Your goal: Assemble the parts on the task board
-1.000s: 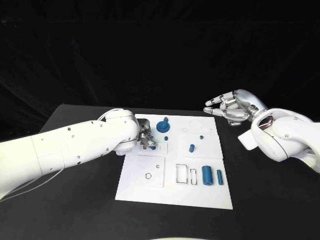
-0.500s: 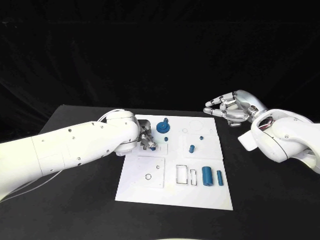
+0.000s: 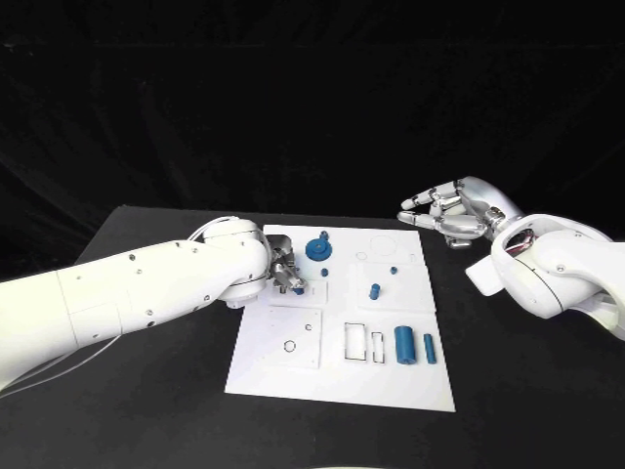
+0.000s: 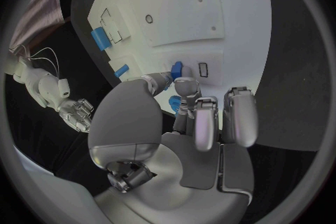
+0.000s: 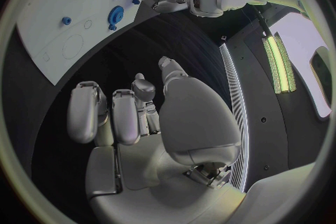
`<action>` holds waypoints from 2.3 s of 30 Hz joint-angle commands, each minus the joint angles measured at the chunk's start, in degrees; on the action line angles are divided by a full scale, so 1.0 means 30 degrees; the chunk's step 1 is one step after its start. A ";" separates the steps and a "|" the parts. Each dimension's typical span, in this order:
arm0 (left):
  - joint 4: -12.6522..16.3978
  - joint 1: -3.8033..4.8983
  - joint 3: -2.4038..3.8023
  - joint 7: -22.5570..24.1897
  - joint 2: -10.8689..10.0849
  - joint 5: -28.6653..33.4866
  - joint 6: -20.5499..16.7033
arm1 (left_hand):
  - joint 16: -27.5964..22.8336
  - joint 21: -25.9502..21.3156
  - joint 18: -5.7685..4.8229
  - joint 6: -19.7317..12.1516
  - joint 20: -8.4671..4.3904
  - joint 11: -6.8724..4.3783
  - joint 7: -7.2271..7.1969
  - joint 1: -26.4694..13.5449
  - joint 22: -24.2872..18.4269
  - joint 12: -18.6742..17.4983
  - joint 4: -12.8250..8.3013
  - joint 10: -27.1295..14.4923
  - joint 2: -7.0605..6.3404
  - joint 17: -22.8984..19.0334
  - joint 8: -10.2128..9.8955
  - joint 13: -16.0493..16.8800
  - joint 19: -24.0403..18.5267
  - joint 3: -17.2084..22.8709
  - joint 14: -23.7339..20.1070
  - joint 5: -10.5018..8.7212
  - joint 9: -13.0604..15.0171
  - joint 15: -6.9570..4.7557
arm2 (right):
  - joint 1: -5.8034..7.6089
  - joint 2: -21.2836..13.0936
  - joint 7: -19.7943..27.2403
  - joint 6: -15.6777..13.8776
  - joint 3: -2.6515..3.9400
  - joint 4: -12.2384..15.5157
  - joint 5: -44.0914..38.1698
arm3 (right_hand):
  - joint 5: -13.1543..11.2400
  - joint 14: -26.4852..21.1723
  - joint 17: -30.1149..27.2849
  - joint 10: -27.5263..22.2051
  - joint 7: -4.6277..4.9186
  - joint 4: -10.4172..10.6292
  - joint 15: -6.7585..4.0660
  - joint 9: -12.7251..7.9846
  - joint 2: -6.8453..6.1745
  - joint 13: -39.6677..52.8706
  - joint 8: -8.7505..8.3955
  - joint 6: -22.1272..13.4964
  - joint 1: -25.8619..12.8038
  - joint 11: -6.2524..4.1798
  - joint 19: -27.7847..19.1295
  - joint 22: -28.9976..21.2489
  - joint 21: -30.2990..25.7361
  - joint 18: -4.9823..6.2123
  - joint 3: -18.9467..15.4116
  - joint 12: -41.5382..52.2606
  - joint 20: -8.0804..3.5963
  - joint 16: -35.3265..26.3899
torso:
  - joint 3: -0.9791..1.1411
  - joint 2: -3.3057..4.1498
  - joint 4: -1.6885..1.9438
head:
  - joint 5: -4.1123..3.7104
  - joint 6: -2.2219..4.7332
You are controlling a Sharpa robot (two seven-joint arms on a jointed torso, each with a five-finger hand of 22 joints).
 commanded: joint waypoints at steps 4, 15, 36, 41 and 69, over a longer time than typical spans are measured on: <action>0.0658 -0.0056 0.0055 0.0234 -0.0428 0.1199 -0.2568 | 0.0080 0.0114 -0.0324 0.0127 -0.0036 0.0023 -0.0195 0.0152 0.0445 0.0179 -0.3332 0.0206 0.0200 0.4466 0.0137 -0.0011 0.0201 0.3307 0.1843 0.0107 0.0177 -0.0101 | -0.0010 -0.0015 0.0134 0.0173 0.0000 0.0009 -0.0201 | 0.0139 0.0467 -0.0008 -0.0068 0.0062 0.0073 -0.0082 -0.0018 0.0018 -0.0012 0.0121 0.0066 -0.0201 -0.0009 -0.0117 0.1538 -0.0080 0.0229 -0.0118 -0.0038 0.0002 -0.0078 | -0.0003 -0.0003 0.0014 | 0.0005 -0.0006; 0.2008 -0.0673 0.0092 0.0915 -0.1523 0.0899 -0.5624 | 0.0086 0.0187 -0.0357 0.0214 -0.0058 0.0002 -0.0216 0.0147 0.0605 0.0346 -0.3396 0.0368 0.0209 0.4475 0.0220 0.0100 0.0305 0.3447 0.1846 0.0108 0.0192 -0.0121 | -0.0010 -0.0096 0.0147 0.0175 0.0000 0.0015 -0.0195 | 0.0164 0.0471 0.0003 -0.0057 0.0058 0.0121 -0.0083 -0.0017 0.0048 -0.0003 0.0139 0.0071 -0.0246 -0.0010 -0.0102 0.1549 -0.0069 0.0224 -0.0153 -0.0016 0.0003 -0.0077 | 0.0021 -0.0010 0.0055 | -0.0036 -0.0056; 0.1996 -0.1652 0.0099 0.1795 -0.1410 -0.2676 -0.7061 | 0.0095 0.0269 -0.0392 0.0281 -0.0088 -0.0023 -0.0243 0.0101 0.0778 0.0518 -0.3403 0.0517 0.0180 0.4486 0.0279 0.0230 0.0421 0.3550 0.1850 0.0105 0.0197 -0.0147 | -0.0014 -0.0121 0.0110 0.0211 -0.0002 0.0001 -0.0779 | 0.0188 0.0476 0.0016 -0.0051 0.0055 0.0150 -0.0084 -0.0017 0.0070 -0.0001 0.0151 0.0073 -0.0271 -0.0013 -0.0089 0.1558 -0.0058 0.0221 -0.0175 -0.0005 0.0003 -0.0071 | -0.0011 0.0010 0.0006 | -0.0117 -0.0038; 0.1847 -0.1664 0.0102 0.1520 -0.1277 -0.2716 -0.6159 | 0.0093 0.0277 -0.0395 0.0287 -0.0092 -0.0026 -0.0246 0.0090 0.0793 0.0524 -0.3399 0.0529 0.0169 0.4484 0.0285 0.0225 0.0432 0.3564 0.1849 0.0104 0.0196 -0.0151 | -0.0019 -0.0093 0.0111 0.0229 -0.0004 -0.0016 -0.0796 | 0.0188 0.0476 0.0016 -0.0051 0.0055 0.0150 -0.0084 -0.0017 0.0070 -0.0001 0.0151 0.0073 -0.0271 -0.0013 -0.0089 0.1558 -0.0058 0.0221 -0.0175 -0.0005 0.0003 -0.0071 | -0.0003 0.0014 -0.0001 | -0.0124 -0.0073; 0.1055 -0.1667 0.0101 0.0757 -0.0691 -0.2147 -0.4002 | 0.0089 0.0295 -0.0403 0.0305 -0.0100 -0.0037 -0.0259 0.0058 0.0828 0.0583 -0.3391 0.0580 0.0131 0.4478 0.0305 0.0265 0.0457 0.3595 0.1847 0.0100 0.0194 -0.0160 | -0.0034 -0.0074 0.0111 0.0307 -0.0008 -0.0019 -0.0770 | 0.0240 0.0480 0.0010 -0.0044 0.0049 0.0187 -0.0089 -0.0015 0.0094 -0.0002 0.0170 0.0080 -0.0296 -0.0018 -0.0080 0.1561 -0.0061 0.0220 -0.0207 0.0010 0.0001 -0.0082 | -0.0006 0.0009 -0.0001 | -0.0182 -0.0218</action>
